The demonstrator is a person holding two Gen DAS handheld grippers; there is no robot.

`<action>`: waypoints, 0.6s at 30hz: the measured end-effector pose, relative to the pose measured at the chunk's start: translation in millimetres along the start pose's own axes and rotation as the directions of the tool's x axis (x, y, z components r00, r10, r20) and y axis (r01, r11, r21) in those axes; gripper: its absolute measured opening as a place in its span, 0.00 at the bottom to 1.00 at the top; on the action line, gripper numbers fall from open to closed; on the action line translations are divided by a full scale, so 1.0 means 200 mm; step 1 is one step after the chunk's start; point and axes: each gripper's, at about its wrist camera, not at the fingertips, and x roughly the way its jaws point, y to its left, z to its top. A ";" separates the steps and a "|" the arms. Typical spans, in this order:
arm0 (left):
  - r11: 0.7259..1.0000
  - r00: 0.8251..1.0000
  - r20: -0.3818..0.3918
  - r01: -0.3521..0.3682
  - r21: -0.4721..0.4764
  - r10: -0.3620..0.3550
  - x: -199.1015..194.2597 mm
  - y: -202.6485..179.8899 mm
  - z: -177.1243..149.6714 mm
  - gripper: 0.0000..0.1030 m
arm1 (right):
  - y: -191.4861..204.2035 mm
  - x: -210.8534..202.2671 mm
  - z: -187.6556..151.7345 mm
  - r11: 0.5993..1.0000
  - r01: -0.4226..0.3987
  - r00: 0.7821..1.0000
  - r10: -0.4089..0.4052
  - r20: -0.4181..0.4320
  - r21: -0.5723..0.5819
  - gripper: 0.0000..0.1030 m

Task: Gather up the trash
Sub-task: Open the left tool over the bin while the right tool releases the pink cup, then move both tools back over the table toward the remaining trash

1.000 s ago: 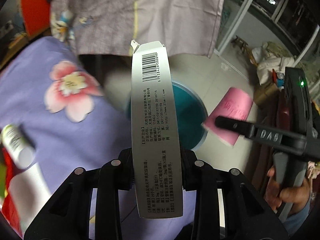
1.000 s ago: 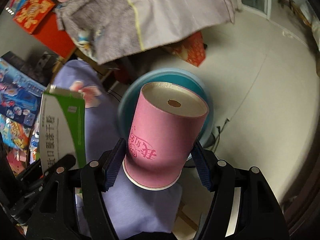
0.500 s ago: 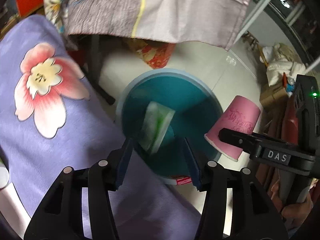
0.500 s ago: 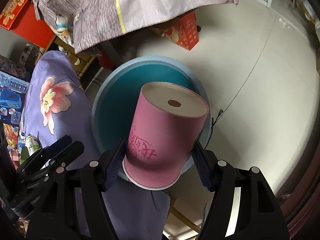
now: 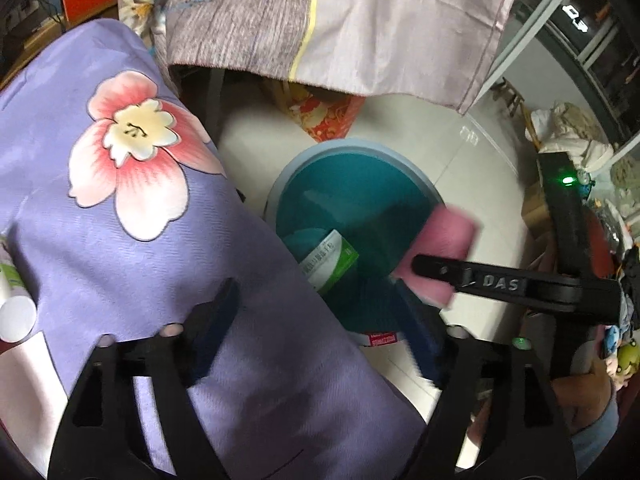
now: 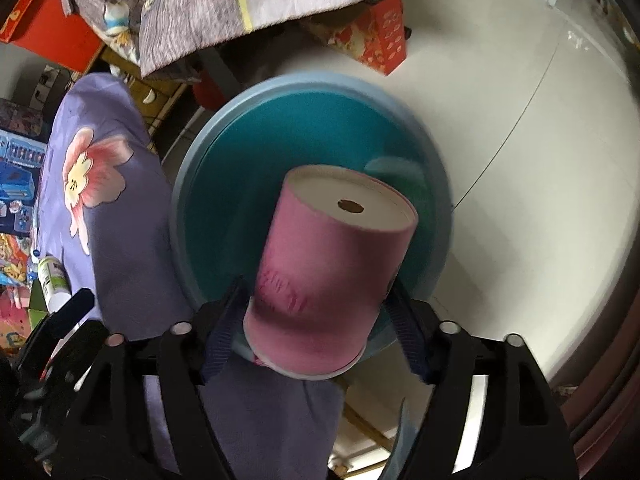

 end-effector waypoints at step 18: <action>0.997 0.993 0.105 -0.057 -0.057 0.062 -0.40 0.21 -0.18 0.90 | 0.29 -0.11 -0.17 0.994 0.025 1.000 -0.023 0.020 -0.109 0.79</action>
